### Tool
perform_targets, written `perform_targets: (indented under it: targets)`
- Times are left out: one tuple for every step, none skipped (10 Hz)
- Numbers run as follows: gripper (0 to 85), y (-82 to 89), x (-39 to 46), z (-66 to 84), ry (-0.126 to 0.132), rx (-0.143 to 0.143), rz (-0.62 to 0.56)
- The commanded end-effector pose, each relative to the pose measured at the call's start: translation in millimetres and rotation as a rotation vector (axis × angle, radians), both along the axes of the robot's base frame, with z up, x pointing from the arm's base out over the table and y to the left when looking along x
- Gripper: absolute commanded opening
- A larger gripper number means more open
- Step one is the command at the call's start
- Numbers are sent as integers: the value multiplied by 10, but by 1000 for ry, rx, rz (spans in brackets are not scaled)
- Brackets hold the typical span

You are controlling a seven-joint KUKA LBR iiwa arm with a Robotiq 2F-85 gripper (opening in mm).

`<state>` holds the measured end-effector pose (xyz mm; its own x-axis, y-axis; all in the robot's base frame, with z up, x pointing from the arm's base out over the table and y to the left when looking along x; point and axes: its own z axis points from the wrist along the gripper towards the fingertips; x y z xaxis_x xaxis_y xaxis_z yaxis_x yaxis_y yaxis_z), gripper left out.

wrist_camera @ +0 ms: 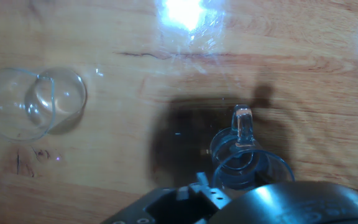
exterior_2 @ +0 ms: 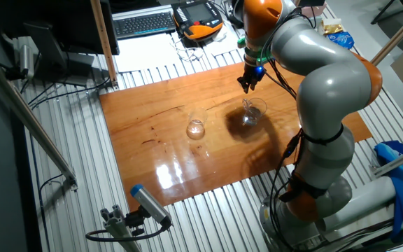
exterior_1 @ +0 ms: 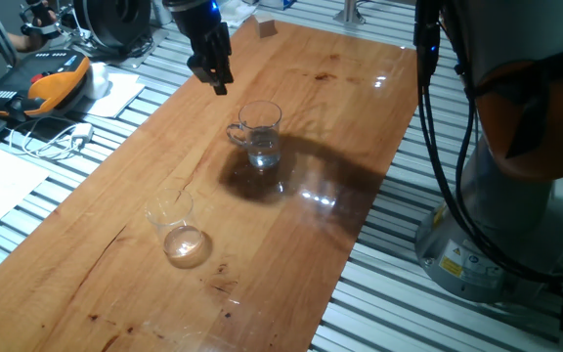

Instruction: Pour the water from one cup into another empty cup

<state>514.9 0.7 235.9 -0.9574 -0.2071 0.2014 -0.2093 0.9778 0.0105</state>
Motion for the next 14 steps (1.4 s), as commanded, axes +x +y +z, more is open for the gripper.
perform_targets:
  targets:
    - [0,0,0,-1,0,0,0]
    - [0,0,0,-1,0,0,0]
    - [0,0,0,-1,0,0,2]
    - [0,1,0,-1,0,1,5]
    - [0,0,-2,-1,-1,1,5]
    - [0,0,-2,-1,-1,1,5]
    - [0,0,-4,-1,-4,3,9]
    - [0,0,-4,-1,-4,4,11]
    - [0,0,-4,-1,-5,2,2]
    - [0,0,-4,-1,-6,2,0]
    - [0,0,-5,-1,-6,3,6]
    - [0,0,-5,-1,-6,3,6]
    - [0,-2,-5,-1,-8,2,-7]
    - [0,-3,-5,0,-10,-4,-27]
